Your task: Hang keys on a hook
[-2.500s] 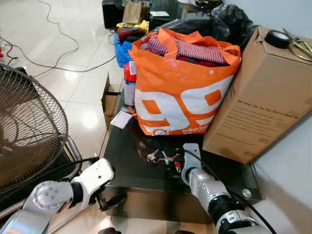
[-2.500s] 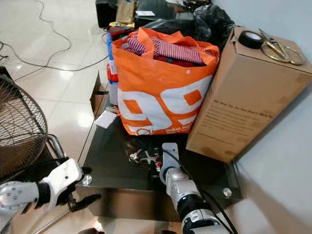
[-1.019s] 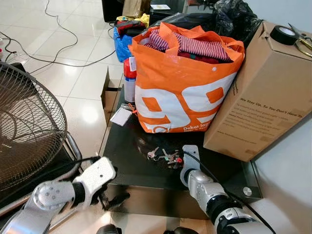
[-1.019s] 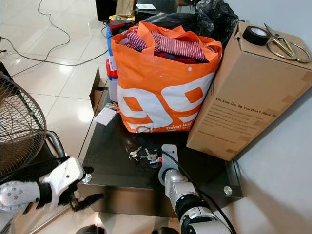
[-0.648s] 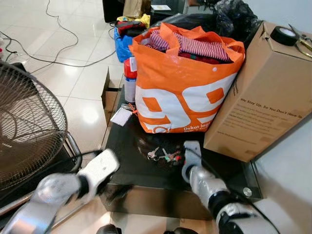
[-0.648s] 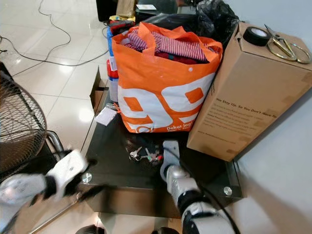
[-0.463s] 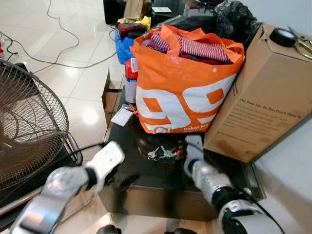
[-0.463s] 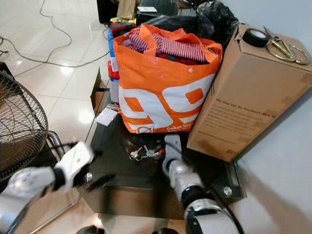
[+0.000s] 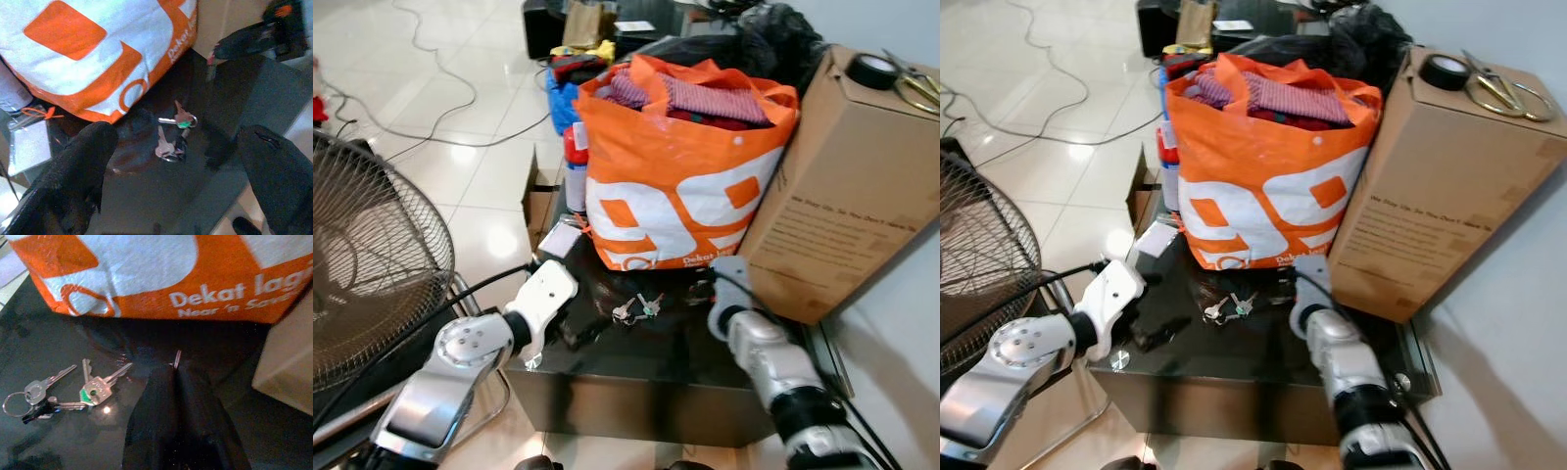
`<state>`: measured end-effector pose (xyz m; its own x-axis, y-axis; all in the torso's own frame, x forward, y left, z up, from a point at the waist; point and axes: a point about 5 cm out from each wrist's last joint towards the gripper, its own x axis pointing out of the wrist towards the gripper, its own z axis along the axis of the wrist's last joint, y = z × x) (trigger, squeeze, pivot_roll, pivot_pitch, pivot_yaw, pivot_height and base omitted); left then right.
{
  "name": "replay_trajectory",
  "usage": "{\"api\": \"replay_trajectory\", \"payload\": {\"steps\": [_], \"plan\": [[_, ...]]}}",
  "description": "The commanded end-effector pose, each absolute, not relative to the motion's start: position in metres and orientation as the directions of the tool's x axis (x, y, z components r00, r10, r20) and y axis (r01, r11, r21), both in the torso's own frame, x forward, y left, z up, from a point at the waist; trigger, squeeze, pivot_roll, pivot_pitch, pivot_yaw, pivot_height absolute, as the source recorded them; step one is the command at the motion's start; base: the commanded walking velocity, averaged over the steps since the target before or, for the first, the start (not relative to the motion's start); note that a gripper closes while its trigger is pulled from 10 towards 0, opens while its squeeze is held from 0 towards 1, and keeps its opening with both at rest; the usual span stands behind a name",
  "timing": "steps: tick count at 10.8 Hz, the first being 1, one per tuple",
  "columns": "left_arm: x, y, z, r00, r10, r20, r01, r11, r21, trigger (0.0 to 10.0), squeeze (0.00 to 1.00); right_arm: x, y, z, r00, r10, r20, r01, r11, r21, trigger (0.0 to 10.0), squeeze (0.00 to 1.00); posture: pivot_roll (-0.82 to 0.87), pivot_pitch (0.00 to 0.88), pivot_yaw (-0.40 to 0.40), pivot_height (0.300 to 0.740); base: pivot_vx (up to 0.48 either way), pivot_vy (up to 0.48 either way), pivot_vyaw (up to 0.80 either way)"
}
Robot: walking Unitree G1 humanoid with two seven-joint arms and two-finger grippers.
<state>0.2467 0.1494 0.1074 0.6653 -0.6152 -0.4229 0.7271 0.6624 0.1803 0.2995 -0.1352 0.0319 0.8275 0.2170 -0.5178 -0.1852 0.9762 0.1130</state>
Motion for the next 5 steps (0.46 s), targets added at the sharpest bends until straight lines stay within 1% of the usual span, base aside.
{"api": "replay_trajectory", "payload": {"steps": [1, 3, 5], "plan": [[0.249, 0.153, 0.105, 0.687, -0.589, -0.427, 0.705, 0.683, 0.192, 10.0, 0.0, 0.301, -0.136, 0.037, 0.837, 0.217, -0.502, -0.179, 0.976, 0.123, 0.0, 0.0, -0.06, 0.0, -0.032, 0.74, 0.0, 0.0, 0.0], [0.253, 0.157, 0.106, 0.728, -0.556, -0.402, 0.657, 0.732, 0.178, 10.0, 0.0, 0.302, -0.134, 0.043, 0.85, 0.218, -0.48, -0.17, 0.975, 0.141, 0.0, 0.0, -0.05, 0.0, -0.028, 0.74, 0.0, 0.0, 0.0], [0.253, 0.153, 0.11, 0.734, -0.575, -0.361, 0.661, 0.727, 0.187, 10.0, 0.0, 0.303, -0.136, 0.057, 0.874, 0.221, -0.433, -0.17, 0.973, 0.153, 0.0, 0.0, -0.04, 0.0, -0.028, 0.74, 0.0, 0.0, 0.0]]}}
